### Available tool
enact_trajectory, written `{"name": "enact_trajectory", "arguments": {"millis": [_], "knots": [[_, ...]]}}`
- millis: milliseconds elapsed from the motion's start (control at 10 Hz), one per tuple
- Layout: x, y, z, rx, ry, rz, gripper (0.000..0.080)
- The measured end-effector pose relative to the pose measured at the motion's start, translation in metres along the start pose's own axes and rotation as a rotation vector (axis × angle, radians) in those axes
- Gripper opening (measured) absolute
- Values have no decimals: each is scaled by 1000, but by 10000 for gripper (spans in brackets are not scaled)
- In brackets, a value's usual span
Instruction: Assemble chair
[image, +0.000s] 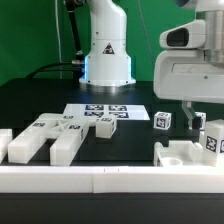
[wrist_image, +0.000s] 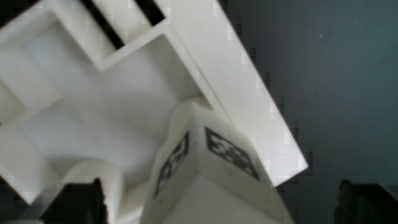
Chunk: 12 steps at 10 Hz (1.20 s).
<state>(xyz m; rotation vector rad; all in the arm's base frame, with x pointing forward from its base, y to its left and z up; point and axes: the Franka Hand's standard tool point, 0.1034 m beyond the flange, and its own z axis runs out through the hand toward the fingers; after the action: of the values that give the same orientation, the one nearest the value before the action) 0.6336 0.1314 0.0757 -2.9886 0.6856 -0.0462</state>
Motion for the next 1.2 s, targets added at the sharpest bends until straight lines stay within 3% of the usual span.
{"name": "enact_trajectory", "arguments": {"millis": [800, 1100, 1200], "knots": [[0, 1, 1, -26, 5, -655, 648], [0, 2, 1, -26, 5, -686, 626], [0, 2, 1, -26, 5, -686, 428]]}}
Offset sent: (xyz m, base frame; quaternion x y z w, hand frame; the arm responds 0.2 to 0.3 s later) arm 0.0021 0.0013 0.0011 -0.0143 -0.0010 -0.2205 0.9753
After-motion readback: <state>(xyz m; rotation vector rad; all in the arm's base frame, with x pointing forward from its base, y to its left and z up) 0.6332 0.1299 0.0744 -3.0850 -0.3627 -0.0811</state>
